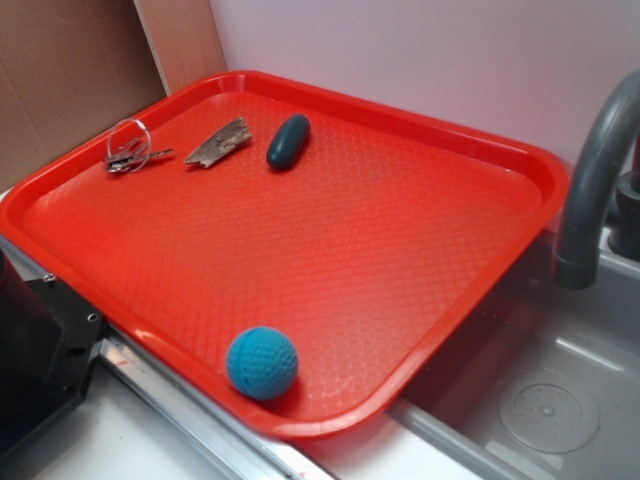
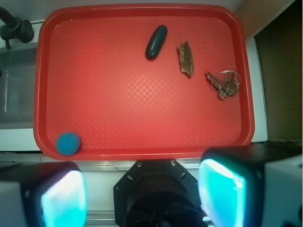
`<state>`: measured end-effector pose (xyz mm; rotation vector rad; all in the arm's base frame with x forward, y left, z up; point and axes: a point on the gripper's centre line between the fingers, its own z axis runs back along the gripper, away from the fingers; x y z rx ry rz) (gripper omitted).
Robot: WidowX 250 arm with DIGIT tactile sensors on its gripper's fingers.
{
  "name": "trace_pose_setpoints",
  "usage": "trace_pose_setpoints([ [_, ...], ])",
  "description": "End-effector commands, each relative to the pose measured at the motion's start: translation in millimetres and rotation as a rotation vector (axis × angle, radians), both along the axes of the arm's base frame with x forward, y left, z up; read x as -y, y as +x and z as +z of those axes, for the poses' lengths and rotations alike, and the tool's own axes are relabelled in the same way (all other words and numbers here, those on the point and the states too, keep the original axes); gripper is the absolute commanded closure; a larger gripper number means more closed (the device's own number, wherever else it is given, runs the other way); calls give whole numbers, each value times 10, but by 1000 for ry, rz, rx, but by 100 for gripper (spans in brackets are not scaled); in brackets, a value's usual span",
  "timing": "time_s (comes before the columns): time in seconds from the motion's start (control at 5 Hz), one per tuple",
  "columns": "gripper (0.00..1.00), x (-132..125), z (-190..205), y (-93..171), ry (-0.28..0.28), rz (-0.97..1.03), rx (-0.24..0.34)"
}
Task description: Grab the silver keys.
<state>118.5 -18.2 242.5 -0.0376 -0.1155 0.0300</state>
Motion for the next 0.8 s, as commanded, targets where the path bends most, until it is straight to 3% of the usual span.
trace_pose_setpoints([
  [0.0, 0, 0, 0, 0, 0, 0, 0],
  [0.4, 0, -727, -399, 244, -5, 300, 33],
  [0.6, 0, -903, -602, 380, -2, 434, 50],
])
